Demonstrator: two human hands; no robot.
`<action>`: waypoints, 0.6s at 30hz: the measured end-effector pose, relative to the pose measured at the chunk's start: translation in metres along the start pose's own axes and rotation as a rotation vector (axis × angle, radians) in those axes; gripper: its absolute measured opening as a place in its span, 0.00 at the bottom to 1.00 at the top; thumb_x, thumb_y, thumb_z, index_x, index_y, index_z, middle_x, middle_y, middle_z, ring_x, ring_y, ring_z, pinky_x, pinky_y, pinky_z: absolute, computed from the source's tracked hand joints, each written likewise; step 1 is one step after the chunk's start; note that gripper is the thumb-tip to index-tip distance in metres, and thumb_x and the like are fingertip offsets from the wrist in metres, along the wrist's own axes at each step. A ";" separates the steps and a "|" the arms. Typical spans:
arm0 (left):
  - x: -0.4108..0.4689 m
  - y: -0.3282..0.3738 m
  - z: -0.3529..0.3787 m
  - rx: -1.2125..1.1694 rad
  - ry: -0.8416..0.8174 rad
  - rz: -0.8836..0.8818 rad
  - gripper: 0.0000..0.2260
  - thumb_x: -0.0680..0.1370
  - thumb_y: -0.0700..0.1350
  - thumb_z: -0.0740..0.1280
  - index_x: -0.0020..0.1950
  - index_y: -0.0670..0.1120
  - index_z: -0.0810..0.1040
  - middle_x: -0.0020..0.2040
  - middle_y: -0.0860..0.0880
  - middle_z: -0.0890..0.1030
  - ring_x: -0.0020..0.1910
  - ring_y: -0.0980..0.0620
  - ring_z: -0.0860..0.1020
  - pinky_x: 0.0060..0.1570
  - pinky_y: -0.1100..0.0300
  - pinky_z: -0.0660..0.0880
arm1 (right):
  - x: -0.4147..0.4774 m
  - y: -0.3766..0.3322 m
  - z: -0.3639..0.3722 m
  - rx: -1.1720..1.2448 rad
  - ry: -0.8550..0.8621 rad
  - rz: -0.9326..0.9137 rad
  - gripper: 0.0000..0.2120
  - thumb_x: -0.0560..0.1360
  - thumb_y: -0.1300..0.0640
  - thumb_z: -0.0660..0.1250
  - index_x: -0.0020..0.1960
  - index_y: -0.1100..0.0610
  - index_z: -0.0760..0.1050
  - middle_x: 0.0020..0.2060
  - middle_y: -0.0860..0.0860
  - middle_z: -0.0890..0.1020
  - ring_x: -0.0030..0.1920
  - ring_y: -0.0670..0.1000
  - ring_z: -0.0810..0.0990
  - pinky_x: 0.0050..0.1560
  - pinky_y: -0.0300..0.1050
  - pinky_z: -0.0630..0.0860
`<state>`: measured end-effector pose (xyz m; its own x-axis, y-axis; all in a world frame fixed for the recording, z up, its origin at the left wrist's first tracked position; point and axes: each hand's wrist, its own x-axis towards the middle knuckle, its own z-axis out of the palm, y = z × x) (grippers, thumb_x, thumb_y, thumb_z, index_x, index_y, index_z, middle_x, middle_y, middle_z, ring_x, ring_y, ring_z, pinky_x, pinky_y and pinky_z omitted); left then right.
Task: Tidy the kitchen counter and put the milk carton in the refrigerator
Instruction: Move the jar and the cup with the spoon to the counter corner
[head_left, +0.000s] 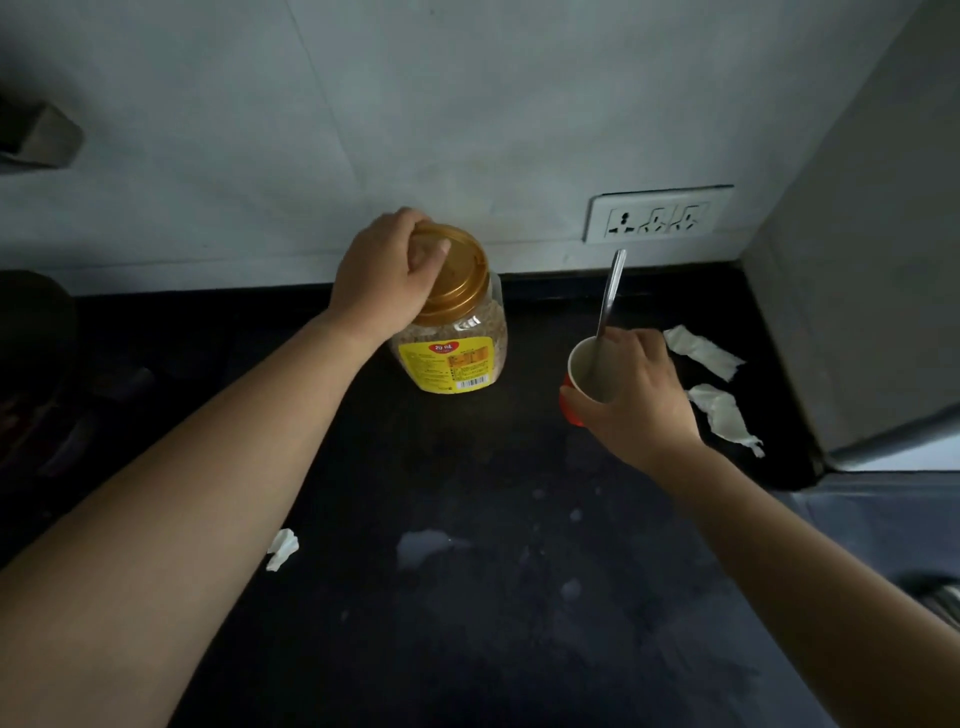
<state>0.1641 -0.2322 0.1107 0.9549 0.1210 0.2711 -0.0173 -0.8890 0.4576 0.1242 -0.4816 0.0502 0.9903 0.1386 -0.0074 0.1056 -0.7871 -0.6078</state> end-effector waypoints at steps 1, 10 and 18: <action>-0.003 0.000 -0.001 -0.013 0.019 0.009 0.15 0.79 0.51 0.61 0.58 0.42 0.74 0.51 0.44 0.78 0.51 0.46 0.76 0.46 0.60 0.66 | -0.002 0.001 -0.001 -0.004 0.001 -0.003 0.29 0.65 0.47 0.73 0.62 0.52 0.67 0.60 0.52 0.68 0.59 0.55 0.70 0.50 0.46 0.69; -0.040 0.010 -0.011 -0.160 0.096 -0.047 0.12 0.79 0.48 0.62 0.54 0.41 0.79 0.46 0.49 0.80 0.46 0.55 0.76 0.40 0.71 0.65 | -0.027 0.004 -0.012 0.037 0.003 -0.026 0.30 0.64 0.47 0.73 0.63 0.49 0.67 0.60 0.48 0.68 0.60 0.53 0.70 0.49 0.43 0.68; -0.073 0.012 -0.023 -0.139 0.203 -0.074 0.11 0.79 0.48 0.60 0.45 0.41 0.77 0.39 0.48 0.78 0.39 0.53 0.74 0.35 0.63 0.65 | -0.056 -0.004 -0.024 0.064 0.042 -0.079 0.29 0.64 0.45 0.72 0.63 0.48 0.67 0.59 0.48 0.69 0.59 0.52 0.71 0.50 0.45 0.71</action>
<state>0.0878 -0.2417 0.1156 0.8764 0.2824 0.3902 -0.0030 -0.8069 0.5906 0.0706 -0.5001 0.0720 0.9821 0.1725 0.0754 0.1792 -0.7341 -0.6549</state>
